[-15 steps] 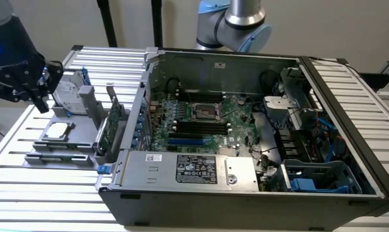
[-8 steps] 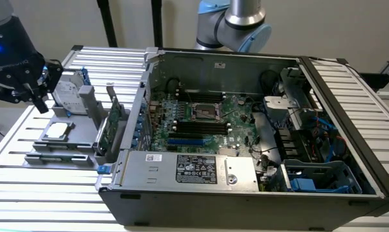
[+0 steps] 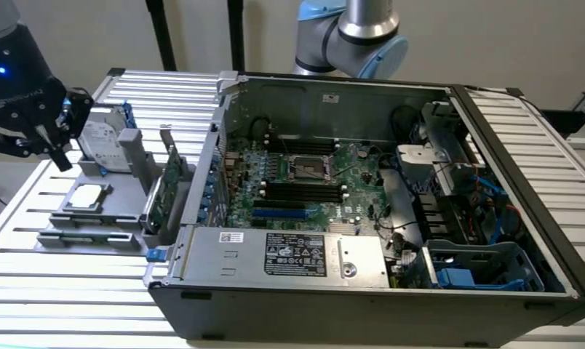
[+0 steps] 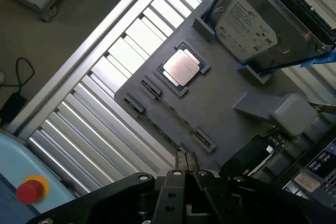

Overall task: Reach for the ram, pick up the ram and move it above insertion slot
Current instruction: 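Pick up the ram and move it above insertion slot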

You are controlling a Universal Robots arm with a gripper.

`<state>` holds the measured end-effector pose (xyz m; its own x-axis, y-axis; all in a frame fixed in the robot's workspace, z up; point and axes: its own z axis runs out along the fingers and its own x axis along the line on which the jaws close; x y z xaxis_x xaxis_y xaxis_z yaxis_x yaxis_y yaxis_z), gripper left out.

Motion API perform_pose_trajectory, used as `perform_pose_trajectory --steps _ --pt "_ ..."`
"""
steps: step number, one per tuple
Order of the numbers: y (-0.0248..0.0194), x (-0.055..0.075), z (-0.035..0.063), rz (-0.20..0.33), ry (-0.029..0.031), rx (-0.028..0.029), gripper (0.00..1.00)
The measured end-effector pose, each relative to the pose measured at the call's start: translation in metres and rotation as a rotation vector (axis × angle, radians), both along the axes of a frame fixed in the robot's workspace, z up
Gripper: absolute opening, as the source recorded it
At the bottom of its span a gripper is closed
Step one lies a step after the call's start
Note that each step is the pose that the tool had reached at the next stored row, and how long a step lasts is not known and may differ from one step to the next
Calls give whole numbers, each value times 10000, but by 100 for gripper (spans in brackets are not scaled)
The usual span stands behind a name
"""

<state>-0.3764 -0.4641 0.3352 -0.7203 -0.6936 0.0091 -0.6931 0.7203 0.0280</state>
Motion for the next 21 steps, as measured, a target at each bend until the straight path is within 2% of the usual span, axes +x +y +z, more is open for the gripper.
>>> perform_pose_trajectory --steps 13,21 --pt "0 -17 1 2071 2 -141 11" --pt "0 -37 0 3216 -7 -168 11"
